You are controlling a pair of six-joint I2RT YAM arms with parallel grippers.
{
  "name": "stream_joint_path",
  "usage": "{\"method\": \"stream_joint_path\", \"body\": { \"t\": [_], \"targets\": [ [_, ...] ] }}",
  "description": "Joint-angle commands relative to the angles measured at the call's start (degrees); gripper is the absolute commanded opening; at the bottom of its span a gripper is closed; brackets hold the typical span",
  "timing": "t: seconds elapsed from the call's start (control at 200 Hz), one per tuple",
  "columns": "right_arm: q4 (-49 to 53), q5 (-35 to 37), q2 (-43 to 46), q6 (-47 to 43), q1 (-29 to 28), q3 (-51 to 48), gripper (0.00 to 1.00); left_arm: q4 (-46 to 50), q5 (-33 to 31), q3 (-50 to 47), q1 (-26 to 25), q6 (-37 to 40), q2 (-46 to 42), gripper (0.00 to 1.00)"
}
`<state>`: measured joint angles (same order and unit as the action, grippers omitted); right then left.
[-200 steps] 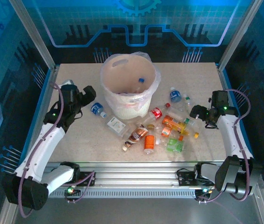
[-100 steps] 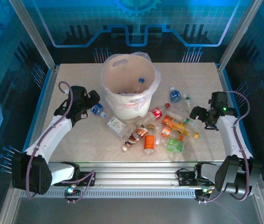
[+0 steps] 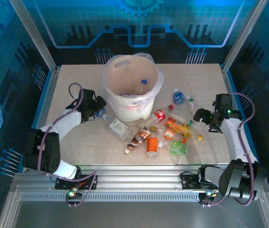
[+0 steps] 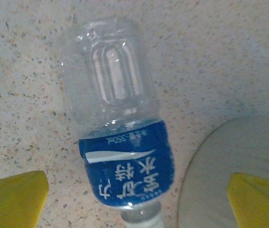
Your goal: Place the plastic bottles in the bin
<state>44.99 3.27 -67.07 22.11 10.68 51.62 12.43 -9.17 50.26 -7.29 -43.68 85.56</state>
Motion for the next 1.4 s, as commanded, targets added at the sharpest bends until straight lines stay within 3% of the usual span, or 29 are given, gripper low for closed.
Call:
{"method": "stream_joint_path", "body": {
  "t": [0.0, 0.59, 0.89, 1.206, 1.391],
  "targets": [
    [0.6, 0.9, 1.2, 0.4, 0.2, -0.6, 1.0, -2.2, 2.1, 1.3, 1.3, -1.3, 3.7, 0.98],
    [1.1, 1.5, 0.6, 0.5, 0.2, 0.1, 1.0, -4.7, 6.8, 7.7, 4.5, -1.9, 16.0, 0.87],
    [1.5, 1.9, 0.4, 0.3, 0.2, 0.3, 1.0, -4.4, 6.4, 9.6, 4.6, -2.6, 18.7, 0.71],
    [2.1, 2.2, 1.0, 0.2, 0.2, 0.7, 1.0, -1.5, 3.3, 11.2, 5.2, 2.6, 13.5, 0.47],
    [3.1, 1.1, 2.4, 0.4, 0.1, 1.5, 1.0, 0.8, 1.0, 11.4, 5.2, 7.3, 4.0, 0.45]
  ]
}}
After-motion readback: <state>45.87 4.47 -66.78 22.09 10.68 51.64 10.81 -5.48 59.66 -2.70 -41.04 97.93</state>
